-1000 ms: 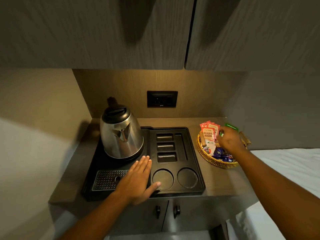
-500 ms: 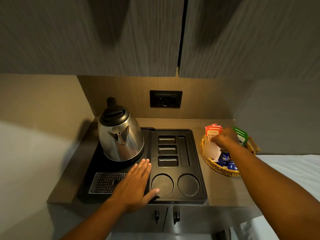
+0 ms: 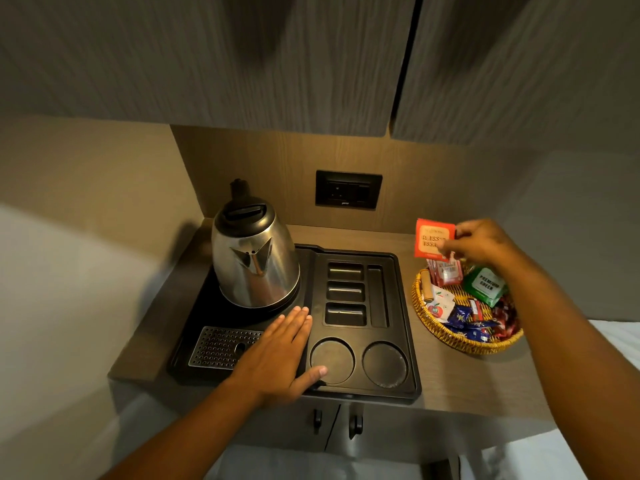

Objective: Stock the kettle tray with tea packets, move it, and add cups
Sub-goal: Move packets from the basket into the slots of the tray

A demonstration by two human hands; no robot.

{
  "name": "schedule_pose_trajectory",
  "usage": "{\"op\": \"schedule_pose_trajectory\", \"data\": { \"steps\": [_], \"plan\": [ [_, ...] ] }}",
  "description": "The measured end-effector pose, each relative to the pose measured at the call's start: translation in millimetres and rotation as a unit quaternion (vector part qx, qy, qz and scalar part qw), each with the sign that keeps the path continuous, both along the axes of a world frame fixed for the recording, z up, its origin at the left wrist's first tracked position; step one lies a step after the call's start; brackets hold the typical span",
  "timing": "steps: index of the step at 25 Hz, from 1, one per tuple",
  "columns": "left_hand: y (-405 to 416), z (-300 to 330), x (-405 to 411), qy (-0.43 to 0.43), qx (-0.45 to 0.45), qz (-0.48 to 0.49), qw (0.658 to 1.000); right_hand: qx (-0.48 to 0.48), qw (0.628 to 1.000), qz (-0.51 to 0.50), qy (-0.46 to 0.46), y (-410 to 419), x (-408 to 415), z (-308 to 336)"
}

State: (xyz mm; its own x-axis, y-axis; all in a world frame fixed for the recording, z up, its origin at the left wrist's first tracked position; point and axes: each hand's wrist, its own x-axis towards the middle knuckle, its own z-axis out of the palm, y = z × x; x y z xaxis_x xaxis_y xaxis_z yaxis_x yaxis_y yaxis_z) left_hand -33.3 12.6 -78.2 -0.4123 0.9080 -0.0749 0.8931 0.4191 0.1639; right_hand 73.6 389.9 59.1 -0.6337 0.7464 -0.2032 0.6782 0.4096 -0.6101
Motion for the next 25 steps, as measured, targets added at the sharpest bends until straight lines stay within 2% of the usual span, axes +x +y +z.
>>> {"op": "schedule_pose_trajectory", "data": {
  "steps": [2,4,10,14,17,19,21,23,25],
  "plan": [
    [0,1,0,0.003,0.005,-0.002,1.0,-0.037,0.994,0.096,0.024,-26,-25,4],
    [-1,1,0,0.003,0.004,-0.002,1.0,-0.062,0.988,0.138,0.019,-54,-56,-12],
    [-1,5,2,-0.013,0.005,0.006,1.0,-0.104,0.992,0.068,-0.01,-84,-118,-87],
    [-5,9,2,-0.022,0.015,0.008,1.0,-0.065,0.998,0.026,0.003,-82,-114,-95],
    [-4,6,2,-0.029,0.018,0.009,0.999,0.072,0.996,-0.017,0.044,-46,-59,-76],
    [-2,4,2,-0.029,0.03,0.009,0.999,0.193,0.981,-0.033,-0.011,-7,-6,-69],
    [-2,3,2,-0.023,0.027,0.006,0.999,0.27,0.955,-0.052,-0.113,22,37,-65],
    [-2,2,2,-0.02,0.024,0.005,0.999,0.282,0.933,-0.043,-0.217,39,60,-68],
    [-2,1,1,-0.023,0.025,0.007,0.999,0.271,0.925,-0.022,-0.266,49,68,-74]
  ]
}}
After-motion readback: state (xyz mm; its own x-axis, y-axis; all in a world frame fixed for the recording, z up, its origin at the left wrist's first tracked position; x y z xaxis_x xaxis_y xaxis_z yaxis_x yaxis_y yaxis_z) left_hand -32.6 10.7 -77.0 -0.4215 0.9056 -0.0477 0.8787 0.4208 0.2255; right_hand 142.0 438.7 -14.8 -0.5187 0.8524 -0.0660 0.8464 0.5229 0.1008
